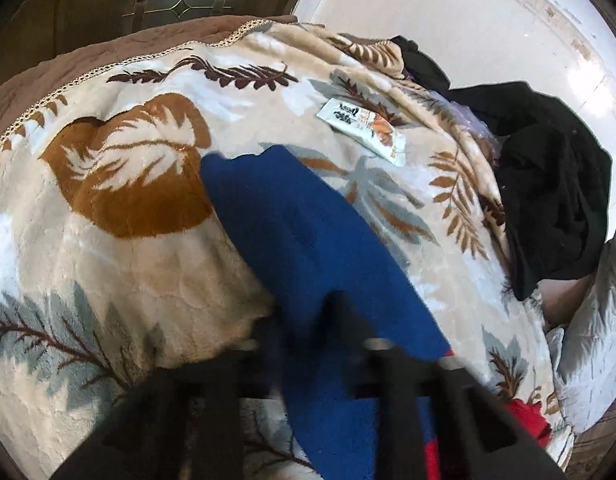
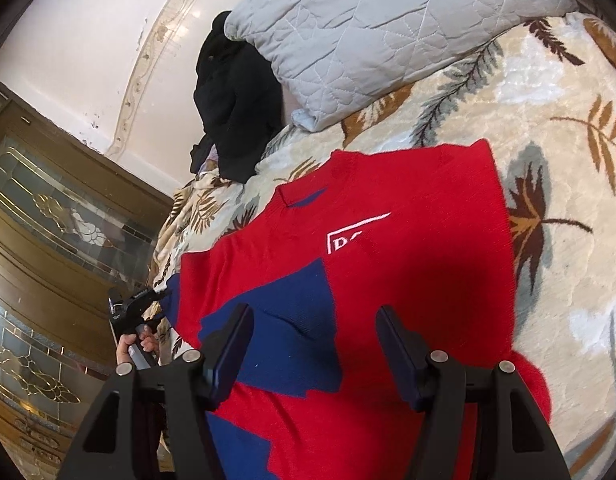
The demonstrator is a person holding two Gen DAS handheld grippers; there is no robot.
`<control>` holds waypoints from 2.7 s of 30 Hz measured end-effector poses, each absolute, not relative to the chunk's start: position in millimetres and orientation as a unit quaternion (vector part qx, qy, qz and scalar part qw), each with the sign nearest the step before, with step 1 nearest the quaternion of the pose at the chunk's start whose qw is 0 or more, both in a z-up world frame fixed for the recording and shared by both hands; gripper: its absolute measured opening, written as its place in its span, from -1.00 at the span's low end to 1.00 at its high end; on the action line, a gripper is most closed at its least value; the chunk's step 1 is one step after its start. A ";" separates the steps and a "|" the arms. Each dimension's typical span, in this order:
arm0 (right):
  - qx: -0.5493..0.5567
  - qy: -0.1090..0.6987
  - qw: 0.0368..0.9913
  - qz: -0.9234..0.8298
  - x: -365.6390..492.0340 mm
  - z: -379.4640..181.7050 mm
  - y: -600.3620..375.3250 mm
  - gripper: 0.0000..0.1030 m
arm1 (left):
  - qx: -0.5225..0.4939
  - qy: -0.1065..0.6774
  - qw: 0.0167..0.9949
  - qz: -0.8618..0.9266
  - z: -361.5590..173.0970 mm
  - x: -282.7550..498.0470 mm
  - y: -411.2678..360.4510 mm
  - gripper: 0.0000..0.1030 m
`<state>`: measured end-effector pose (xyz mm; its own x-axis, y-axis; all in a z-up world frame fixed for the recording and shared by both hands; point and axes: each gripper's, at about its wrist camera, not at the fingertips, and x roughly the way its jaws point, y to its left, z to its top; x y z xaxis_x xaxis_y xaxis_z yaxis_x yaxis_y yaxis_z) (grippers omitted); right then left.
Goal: Fold small clothes
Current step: 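Open the right tool while the left tool grasps the other navy sleeve cuff, then fold the held sleeve across the sweater body with the left tool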
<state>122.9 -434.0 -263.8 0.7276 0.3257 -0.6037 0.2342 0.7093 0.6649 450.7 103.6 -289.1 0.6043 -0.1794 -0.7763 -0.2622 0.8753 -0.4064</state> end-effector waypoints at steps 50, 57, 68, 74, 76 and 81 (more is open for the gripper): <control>0.333 0.393 0.857 0.029 176.4 -252.1 -400.8 0.42 | 0.074 0.472 0.870 -0.121 -250.8 281.6 -117.6 0.05; 0.260 0.426 0.865 -0.040 236.1 -260.8 -368.2 0.42 | 0.095 0.476 0.866 -0.117 -260.0 283.7 -114.3 0.05; 0.264 0.412 0.867 -0.089 174.8 -249.2 -408.3 -0.78 | 0.119 0.481 0.859 -0.127 -266.5 270.7 -124.6 0.05; 0.351 0.438 0.825 -0.062 108.5 -272.1 -448.3 -0.77 | 0.134 0.479 0.857 -0.138 -268.8 255.0 -132.4 0.05; 0.374 0.466 0.800 -0.054 100.7 -285.6 -450.7 -0.70 | 0.140 0.478 0.855 -0.141 -269.9 251.6 -134.4 0.05; 0.427 0.455 0.780 -0.045 86.2 -284.3 -469.2 -0.46 | 0.144 0.484 0.852 -0.137 -274.2 252.6 -134.5 0.05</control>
